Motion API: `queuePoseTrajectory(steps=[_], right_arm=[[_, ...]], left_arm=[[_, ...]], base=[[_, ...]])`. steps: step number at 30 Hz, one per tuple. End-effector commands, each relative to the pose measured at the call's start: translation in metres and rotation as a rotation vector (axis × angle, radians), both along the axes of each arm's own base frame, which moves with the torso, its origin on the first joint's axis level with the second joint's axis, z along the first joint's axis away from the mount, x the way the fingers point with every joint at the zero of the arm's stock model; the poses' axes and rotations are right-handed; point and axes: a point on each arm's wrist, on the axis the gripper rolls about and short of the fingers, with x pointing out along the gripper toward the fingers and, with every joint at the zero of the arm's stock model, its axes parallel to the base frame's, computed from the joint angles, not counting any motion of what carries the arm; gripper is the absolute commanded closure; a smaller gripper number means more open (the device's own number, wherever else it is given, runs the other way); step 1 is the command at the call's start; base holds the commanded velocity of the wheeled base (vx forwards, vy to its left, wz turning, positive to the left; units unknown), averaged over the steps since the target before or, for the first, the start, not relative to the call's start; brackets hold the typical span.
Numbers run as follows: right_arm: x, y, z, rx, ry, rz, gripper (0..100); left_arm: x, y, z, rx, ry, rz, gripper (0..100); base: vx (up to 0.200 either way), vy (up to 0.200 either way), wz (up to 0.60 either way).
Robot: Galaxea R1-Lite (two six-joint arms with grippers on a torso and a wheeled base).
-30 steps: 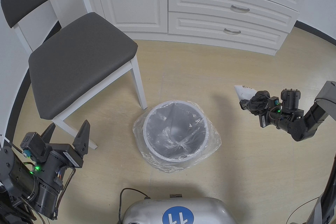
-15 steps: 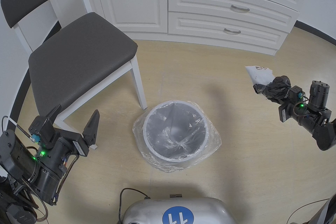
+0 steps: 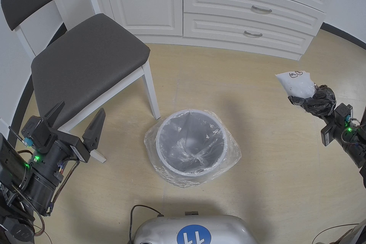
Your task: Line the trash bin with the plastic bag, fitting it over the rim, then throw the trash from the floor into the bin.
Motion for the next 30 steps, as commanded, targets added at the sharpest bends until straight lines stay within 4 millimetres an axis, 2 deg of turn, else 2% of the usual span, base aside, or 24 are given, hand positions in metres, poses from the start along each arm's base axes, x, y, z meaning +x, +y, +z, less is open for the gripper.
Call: queuePoseTrajectory(steps=[1,3,7,13,15,17,18,20,21,22,26,27,30], right_arm=[[-0.012,0.001,0.038,-0.216,-0.168,0.054,100],[-0.006,-0.007,0.046,-0.349,-0.185,0.083,100],[0.001,-0.011,0.053,-0.581,-0.162,0.136,100],[0.009,-0.006,0.051,-0.78,-0.142,0.265,100],[0.019,0.005,0.059,-0.929,-0.187,0.311,100],[0.024,0.018,0.056,-1.003,-0.187,0.37,100],[0.024,0.018,0.056,-1.003,-0.187,0.37,100],[0.022,0.035,0.044,-1.095,-0.116,0.429,100],[0.022,0.035,0.044,-1.095,-0.116,0.429,100],[0.018,0.046,0.038,-1.183,-0.074,0.456,100],[0.015,0.061,0.034,-1.298,-0.052,0.493,100],[0.017,0.074,0.032,-1.391,-0.054,0.515,100],[0.031,0.093,0.039,-1.508,-0.113,0.531,100]], left_arm=[[0.001,0.015,0.009,0.003,-0.053,-0.008,0],[0.005,0.025,0.008,0.003,-0.05,0.041,0],[0.008,0.038,0.011,0.004,-0.066,0.084,0],[0.011,0.045,0.011,0.013,-0.072,0.082,0],[0.012,0.048,0.012,0.003,-0.074,0.095,0],[0.014,0.053,0.012,0.003,-0.074,0.122,0],[0.014,0.053,0.012,0.003,-0.074,0.122,0],[0.018,0.058,0.008,0.01,-0.054,0.144,0],[0.018,0.058,0.008,0.01,-0.054,0.144,0],[0.021,0.059,0.005,0.016,-0.041,0.144,0],[0.021,0.058,0.004,0.018,-0.034,0.143,0],[0.02,0.057,0.002,0.024,-0.025,0.132,0],[0.017,0.054,0.001,0.025,-0.024,0.113,0]], base=[[0.0,0.0,0.0],[0.0,0.0,0.0],[0.0,0.0,0.0],[0.0,0.0,0.0],[0.0,0.0,0.0],[0.0,0.0,0.0],[0.0,0.0,0.0],[0.0,0.0,0.0],[0.0,0.0,0.0],[0.0,0.0,0.0],[0.0,0.0,0.0],[0.0,0.0,0.0],[0.0,0.0,0.0]])
